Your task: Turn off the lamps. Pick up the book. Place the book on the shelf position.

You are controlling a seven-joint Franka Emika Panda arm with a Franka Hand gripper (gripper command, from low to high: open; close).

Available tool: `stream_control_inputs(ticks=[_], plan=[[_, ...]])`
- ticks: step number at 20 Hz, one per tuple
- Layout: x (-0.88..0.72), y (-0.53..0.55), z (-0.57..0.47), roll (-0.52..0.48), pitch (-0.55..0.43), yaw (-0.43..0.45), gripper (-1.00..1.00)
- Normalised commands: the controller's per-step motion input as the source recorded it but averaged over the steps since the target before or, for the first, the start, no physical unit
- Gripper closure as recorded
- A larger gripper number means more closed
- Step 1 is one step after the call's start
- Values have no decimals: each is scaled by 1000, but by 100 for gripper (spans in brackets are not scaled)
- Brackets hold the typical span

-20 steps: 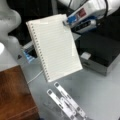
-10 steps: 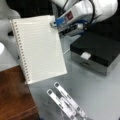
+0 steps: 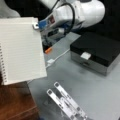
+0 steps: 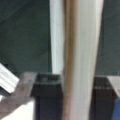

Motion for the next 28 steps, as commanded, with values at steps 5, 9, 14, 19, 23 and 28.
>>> stream_control_inputs(ticks=[5,9,14,19,23,28], plan=[[-496,-176,94,-123,-48,481,100],[-333,-221,79,-126,-49,473,100],[-236,-302,68,-148,-46,394,100],[-176,-356,39,-147,-44,321,100],[-188,-329,-5,-153,-58,275,100],[-217,-230,-28,-162,-60,255,100]])
